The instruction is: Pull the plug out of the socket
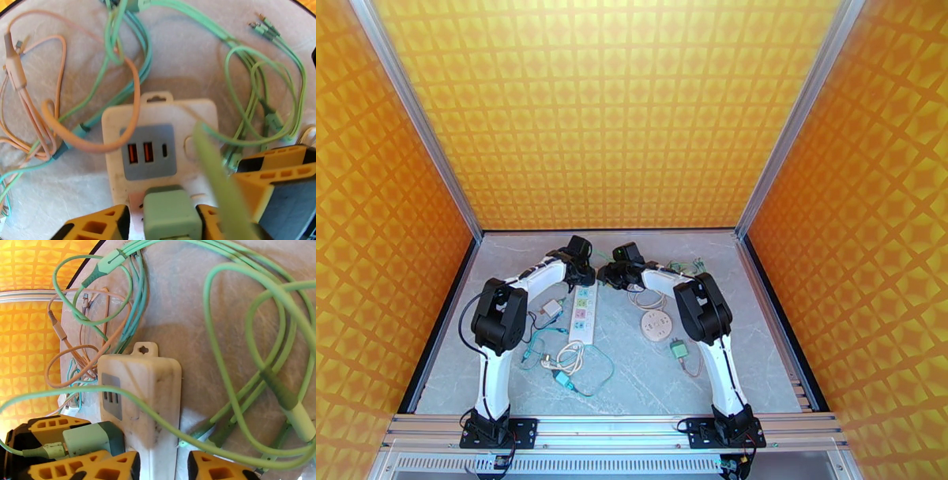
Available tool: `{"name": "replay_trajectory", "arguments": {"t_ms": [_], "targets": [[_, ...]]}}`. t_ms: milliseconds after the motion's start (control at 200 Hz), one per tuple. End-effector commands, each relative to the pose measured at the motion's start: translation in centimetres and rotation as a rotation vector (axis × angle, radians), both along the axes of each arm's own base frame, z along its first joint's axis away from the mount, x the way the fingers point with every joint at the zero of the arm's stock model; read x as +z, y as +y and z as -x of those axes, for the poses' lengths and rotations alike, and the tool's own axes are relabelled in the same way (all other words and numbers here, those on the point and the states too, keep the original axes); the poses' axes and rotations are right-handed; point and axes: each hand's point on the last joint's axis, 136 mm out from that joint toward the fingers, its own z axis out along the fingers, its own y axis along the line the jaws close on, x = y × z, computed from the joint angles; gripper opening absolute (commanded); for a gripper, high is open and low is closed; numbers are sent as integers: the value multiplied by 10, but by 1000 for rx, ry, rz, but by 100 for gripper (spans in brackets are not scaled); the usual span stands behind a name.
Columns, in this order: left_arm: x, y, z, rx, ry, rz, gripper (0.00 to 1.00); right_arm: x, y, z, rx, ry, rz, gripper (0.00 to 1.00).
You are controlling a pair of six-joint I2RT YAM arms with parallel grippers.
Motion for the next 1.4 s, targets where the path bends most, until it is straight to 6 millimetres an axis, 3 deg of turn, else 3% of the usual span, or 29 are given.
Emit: {"name": "replay_trajectory", "arguments": {"t_ms": [0,135,340,450,640,760,970,1310,1395], "targets": [[-1,0,9,-29,21,-25,43,1,5,-2,13,1,-25,38],[2,-2,7,-28,15,-20,27,1,8,0,29,8,-42,38],[-1,-5,16,-43,27,-28,27,-2,20,0,52,41,-118,33],[0,-7,17,-45,27,-27,26,-13,24,1,57,80,-136,33],[4,-12,18,-56,23,-25,26,-35,15,5,19,138,-75,30],[10,-13,17,-58,14,-21,26,-61,0,15,-13,219,29,26],[32,-12,13,-45,-7,-4,23,-81,-19,33,-34,294,137,25],[71,-3,5,17,-33,98,21,-81,-26,34,-46,300,183,19],[70,-2,7,5,-30,87,21,-81,-27,34,-45,299,187,19]]}}
